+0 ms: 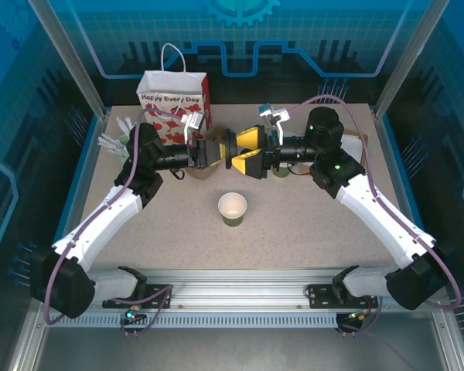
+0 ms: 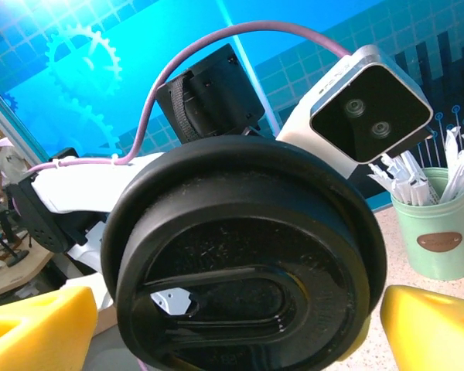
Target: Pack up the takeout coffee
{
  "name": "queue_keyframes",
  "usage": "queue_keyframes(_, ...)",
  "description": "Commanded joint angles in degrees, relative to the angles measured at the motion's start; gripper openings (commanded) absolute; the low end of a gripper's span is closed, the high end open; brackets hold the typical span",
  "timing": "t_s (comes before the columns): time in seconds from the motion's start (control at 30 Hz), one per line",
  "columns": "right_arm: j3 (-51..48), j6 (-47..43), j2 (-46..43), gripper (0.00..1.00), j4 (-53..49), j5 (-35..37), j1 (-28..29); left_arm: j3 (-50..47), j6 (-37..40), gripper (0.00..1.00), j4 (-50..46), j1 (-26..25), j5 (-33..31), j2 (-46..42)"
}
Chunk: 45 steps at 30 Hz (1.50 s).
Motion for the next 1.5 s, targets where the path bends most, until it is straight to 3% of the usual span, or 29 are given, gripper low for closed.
queue_keyframes(0.0, 1.67, -1.53, -0.34, 0.92, -1.55, 0.55, 0.72, -0.18, -1.01, 0.05, 2.18, -0.29, 0.76, 0.59)
queue_keyframes(0.2, 1.50, -1.62, -0.78, 0.86, -1.78, 1.14, 0.88, 0.16, 0.61, 0.05, 0.22, -0.43, 0.28, 0.54)
queue_keyframes(0.5, 2.35, -1.84, -0.67, 0.88, -2.82, 1.87, 1.77, 0.17, 1.88, 0.05, -0.95, -0.82, -0.16, 0.86)
queue_keyframes(0.83, 2.16, -2.59, -1.13, 0.60, -4.24, 3.31, 1.77, -0.27, 2.30, 0.07, -0.79, -0.91, -0.25, 0.89)
queue_keyframes(0.97, 1.31, -2.55, -1.96, 0.54, -5.42, 4.24, 0.78, -0.27, 3.36, 0.17, -1.91, -0.76, -0.78, 1.16)
queue_keyframes(1.07, -0.02, -2.81, -3.64, 0.54, -8.75, 5.74, -1.22, -0.81, 5.67, 0.36, -4.92, 0.60, -2.65, 0.39)
queue_keyframes(1.17, -2.16, -5.48, -6.57, 0.54, -16.69, 9.50, -3.68, -1.19, 12.37, 0.51, -16.29, 4.32, -7.58, -1.53)
queue_keyframes(1.27, -1.42, -13.27, -8.15, 0.54, -31.96, 20.35, -2.25, 0.86, 24.08, 0.58, -35.59, 7.46, -19.95, -3.97)
queue_keyframes(1.33, 0.00, -16.63, -6.85, 0.53, -40.93, 28.67, 0.69, 2.48, 31.51, 0.61, -45.09, 8.06, -28.92, -5.09)
queue_keyframes(1.47, 3.13, -20.21, 0.01, 0.51, -52.32, 43.20, 8.72, 3.47, 39.03, 0.71, -54.53, 8.27, -39.86, -5.42)
